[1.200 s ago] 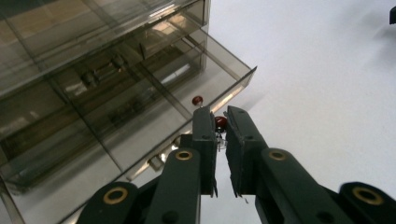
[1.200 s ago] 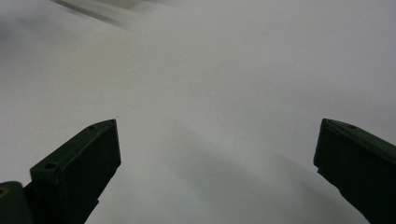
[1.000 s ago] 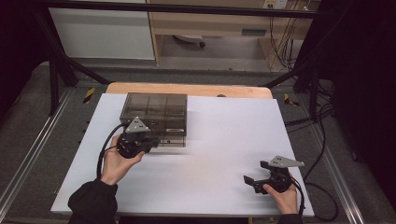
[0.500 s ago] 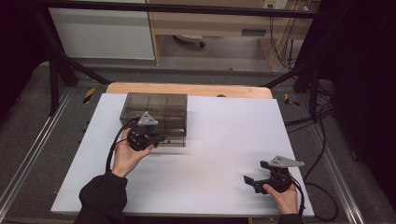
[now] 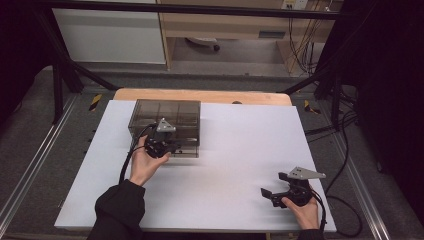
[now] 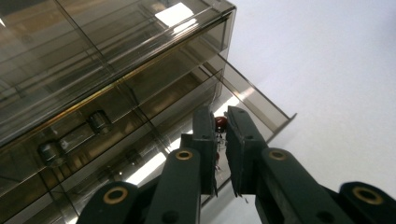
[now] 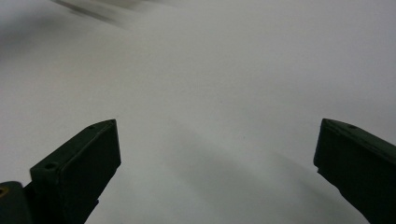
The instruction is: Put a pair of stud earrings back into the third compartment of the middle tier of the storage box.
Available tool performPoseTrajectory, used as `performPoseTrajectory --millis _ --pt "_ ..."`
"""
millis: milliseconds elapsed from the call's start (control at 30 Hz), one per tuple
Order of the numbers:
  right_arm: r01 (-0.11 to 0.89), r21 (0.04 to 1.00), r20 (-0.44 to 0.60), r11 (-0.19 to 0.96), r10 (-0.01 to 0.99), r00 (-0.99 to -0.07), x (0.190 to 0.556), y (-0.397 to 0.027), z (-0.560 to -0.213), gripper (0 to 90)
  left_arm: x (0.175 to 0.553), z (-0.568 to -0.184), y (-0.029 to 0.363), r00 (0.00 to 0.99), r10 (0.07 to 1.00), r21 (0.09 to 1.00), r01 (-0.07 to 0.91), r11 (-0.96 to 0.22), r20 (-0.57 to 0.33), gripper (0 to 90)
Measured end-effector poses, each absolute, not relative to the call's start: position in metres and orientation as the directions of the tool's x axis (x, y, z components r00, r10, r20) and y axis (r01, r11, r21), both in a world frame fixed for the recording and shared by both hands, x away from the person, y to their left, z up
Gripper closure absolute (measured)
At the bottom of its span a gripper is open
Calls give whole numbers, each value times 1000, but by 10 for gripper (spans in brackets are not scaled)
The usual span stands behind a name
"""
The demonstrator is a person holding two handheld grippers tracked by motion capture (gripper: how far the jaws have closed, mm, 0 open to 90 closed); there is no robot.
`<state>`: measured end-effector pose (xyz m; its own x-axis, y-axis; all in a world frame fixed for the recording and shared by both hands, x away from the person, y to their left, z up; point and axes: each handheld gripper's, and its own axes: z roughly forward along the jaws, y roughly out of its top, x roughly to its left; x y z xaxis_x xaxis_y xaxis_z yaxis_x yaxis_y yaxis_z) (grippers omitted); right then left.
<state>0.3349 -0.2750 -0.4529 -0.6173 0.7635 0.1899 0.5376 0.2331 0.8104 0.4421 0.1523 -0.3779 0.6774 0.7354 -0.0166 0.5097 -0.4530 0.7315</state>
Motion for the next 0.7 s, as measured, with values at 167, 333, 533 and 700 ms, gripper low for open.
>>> performPoseTrajectory --millis 167,333,533,700 --pt "535 812 187 236 763 -619 335 -275 -453 12 447 -385 146 677 736 732 511 -451 -20 818" --pt "538 811 192 231 763 -617 335 -275 -453 12 450 -393 141 679 733 727 515 -454 -22 818" --pt "532 814 186 233 763 -619 335 -275 -453 12 452 -401 138 683 730 721 519 -460 -26 818" --pt "532 814 187 232 763 -618 335 -275 -453 12 452 -404 133 694 720 719 513 -468 -26 817"
